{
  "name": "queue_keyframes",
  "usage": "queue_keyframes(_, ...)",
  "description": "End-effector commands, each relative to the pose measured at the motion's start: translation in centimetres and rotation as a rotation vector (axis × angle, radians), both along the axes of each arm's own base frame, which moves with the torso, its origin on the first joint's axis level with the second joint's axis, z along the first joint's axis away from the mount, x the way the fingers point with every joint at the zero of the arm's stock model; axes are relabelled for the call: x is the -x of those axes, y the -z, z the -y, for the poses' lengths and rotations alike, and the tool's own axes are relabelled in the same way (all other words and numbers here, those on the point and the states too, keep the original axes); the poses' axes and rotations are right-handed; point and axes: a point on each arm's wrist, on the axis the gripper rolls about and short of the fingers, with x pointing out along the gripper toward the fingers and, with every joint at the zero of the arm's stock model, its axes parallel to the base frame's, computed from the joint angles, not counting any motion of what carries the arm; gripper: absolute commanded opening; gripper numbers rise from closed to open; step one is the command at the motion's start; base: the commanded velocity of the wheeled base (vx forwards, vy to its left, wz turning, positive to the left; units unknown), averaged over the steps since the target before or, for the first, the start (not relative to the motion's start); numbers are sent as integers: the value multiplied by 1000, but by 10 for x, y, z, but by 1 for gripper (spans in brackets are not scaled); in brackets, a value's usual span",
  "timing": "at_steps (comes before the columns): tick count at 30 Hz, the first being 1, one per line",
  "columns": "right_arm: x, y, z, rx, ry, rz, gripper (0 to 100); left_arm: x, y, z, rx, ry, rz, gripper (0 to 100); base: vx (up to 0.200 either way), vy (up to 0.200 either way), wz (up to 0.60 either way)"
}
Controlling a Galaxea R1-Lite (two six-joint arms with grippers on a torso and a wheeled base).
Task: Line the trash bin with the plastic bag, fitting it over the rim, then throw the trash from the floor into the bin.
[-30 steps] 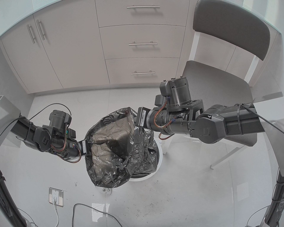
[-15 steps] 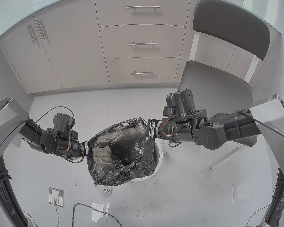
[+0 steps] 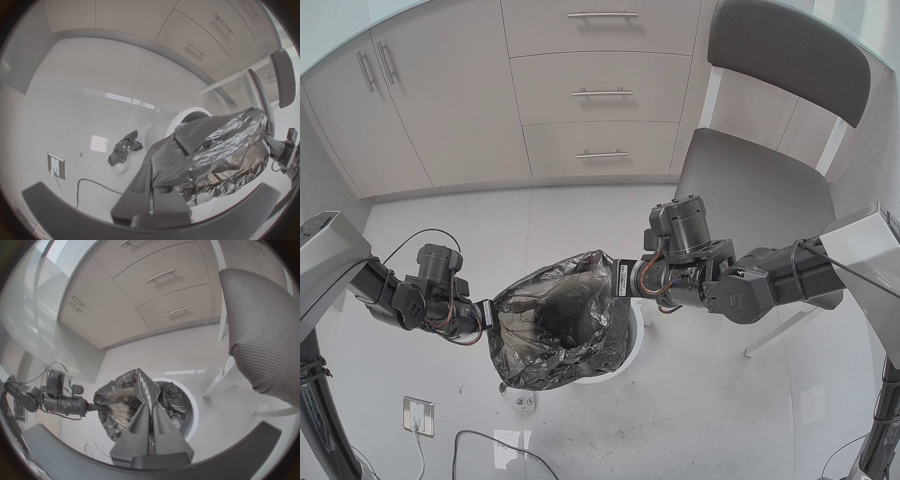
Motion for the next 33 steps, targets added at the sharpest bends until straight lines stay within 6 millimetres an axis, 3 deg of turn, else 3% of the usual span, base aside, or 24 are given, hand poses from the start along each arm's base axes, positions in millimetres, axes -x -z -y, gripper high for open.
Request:
queue_keyframes(1,-5,8,1,45,19,13,0,-3,5,2,9,-10,1,0,0,0,0)
queue_keyframes(17,-35,20,8,59,102,83,0,-19,1,16,85,-61,80,0,0,0,0)
queue_keyframes(23,-49,24,23,80,148,92,0,-26,0,29,78,-96,104,0,0,0,0)
queue_keyframes(33,-48,37,43,159,156,59,0,-20,2,44,80,-72,89,0,0,0,0)
